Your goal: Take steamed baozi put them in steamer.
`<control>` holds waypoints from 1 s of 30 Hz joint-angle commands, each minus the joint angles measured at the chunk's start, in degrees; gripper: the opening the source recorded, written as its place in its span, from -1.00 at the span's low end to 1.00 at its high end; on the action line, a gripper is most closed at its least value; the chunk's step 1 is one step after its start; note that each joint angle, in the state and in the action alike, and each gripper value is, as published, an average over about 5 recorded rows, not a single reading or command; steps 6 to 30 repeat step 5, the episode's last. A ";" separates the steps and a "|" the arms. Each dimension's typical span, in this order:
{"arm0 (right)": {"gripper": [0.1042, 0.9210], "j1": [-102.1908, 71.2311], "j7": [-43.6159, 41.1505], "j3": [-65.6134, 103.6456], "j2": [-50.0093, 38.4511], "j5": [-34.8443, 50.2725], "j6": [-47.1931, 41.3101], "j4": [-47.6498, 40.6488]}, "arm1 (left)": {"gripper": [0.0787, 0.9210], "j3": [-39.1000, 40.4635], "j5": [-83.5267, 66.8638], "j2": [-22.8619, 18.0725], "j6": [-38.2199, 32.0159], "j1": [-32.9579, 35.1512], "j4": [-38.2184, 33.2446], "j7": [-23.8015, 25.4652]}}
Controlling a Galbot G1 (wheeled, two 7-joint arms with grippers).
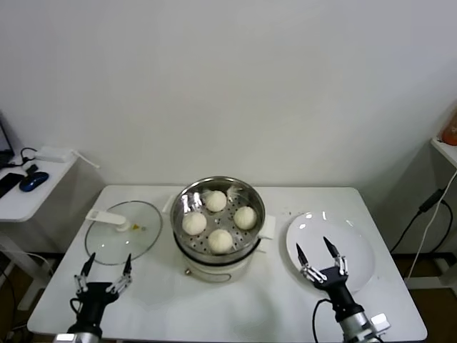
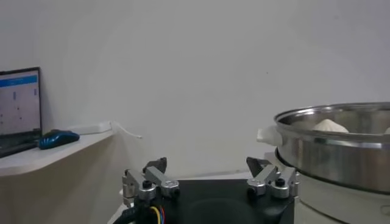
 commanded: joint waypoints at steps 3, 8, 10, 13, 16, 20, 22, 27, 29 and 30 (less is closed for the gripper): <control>0.76 -1.46 -0.59 0.33 0.78 -0.34 0.85 -0.64 | 0.77 -0.55 -0.67 -0.16 -0.26 0.56 -0.15 0.51; 0.76 -1.39 -0.62 0.32 0.73 -0.32 0.84 -0.72 | 0.77 -0.59 -0.73 -0.14 -0.27 0.62 -0.21 0.54; 0.76 -1.39 -0.62 0.32 0.73 -0.32 0.84 -0.72 | 0.77 -0.59 -0.73 -0.14 -0.27 0.62 -0.21 0.54; 0.76 -1.39 -0.62 0.32 0.73 -0.32 0.84 -0.72 | 0.77 -0.59 -0.73 -0.14 -0.27 0.62 -0.21 0.54; 0.76 -1.39 -0.62 0.32 0.73 -0.32 0.84 -0.72 | 0.77 -0.59 -0.73 -0.14 -0.27 0.62 -0.21 0.54; 0.76 -1.39 -0.62 0.32 0.73 -0.32 0.84 -0.72 | 0.77 -0.59 -0.73 -0.14 -0.27 0.62 -0.21 0.54; 0.76 -1.39 -0.62 0.32 0.73 -0.32 0.84 -0.72 | 0.77 -0.59 -0.73 -0.14 -0.27 0.62 -0.21 0.54; 0.76 -1.39 -0.62 0.32 0.73 -0.32 0.84 -0.72 | 0.77 -0.59 -0.73 -0.14 -0.27 0.62 -0.21 0.54; 0.76 -1.39 -0.62 0.32 0.73 -0.32 0.84 -0.72 | 0.77 -0.59 -0.73 -0.14 -0.27 0.62 -0.21 0.54; 0.76 -1.39 -0.62 0.32 0.73 -0.32 0.84 -0.72 | 0.77 -0.59 -0.73 -0.14 -0.27 0.62 -0.21 0.54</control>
